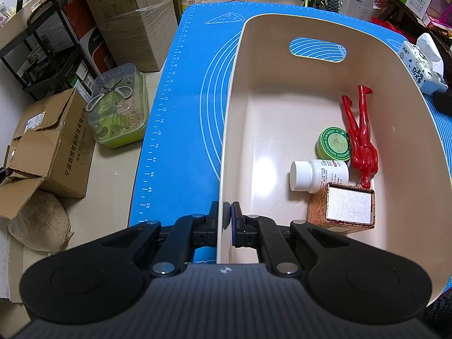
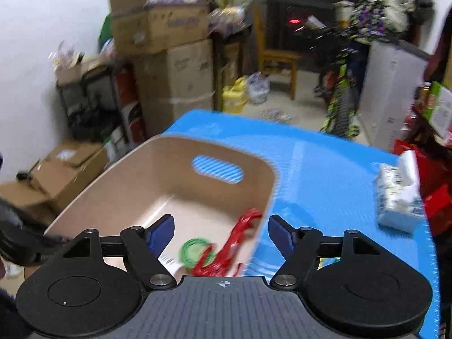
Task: Organize rigid objects
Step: 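Lower the red toy figure into the basket and open the right tool, then reach the right tool to the white charger and grasp it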
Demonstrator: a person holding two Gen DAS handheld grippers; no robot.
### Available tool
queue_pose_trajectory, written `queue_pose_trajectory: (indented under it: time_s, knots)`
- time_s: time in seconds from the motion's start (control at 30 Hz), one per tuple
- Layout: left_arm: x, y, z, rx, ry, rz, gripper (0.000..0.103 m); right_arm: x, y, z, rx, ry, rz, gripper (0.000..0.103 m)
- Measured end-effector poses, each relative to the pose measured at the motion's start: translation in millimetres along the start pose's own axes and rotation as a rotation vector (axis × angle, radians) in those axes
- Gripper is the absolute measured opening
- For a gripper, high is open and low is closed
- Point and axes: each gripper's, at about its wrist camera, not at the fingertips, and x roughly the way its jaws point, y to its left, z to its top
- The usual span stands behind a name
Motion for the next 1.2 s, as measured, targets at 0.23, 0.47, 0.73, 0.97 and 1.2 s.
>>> queue_pose_trajectory:
  time_s: [0.23, 0.47, 0.73, 0.97, 1.2]
  knots:
    - [0.0, 0.0, 0.0, 0.001, 0.0, 0.001, 0.009, -7.6, -47.6, -6.7, 0.08, 0.004, -0.104, 0.08]
    - [0.0, 0.0, 0.1, 0.0, 0.0, 0.0, 0.009, 6.4, -70.3, -47.0, 0.136, 0.079, -0.154, 0.08]
    - [0.1, 0.3, 0.1, 0.0, 0.0, 0.001, 0.009, 29.1, -74.1, -88.5, 0.192, 0.168, -0.178, 0.08]
    - [0.1, 0.1, 0.0, 0.0, 0.0, 0.0, 0.009, 47.4, -68.8, -107.5, 0.214, 0.208, -0.188, 0.08]
    - [0.1, 0.1, 0.1, 0.001, 0.0, 0.001, 0.009, 61.2, -58.9, -117.0, 0.223, 0.208, -0.205, 0.072]
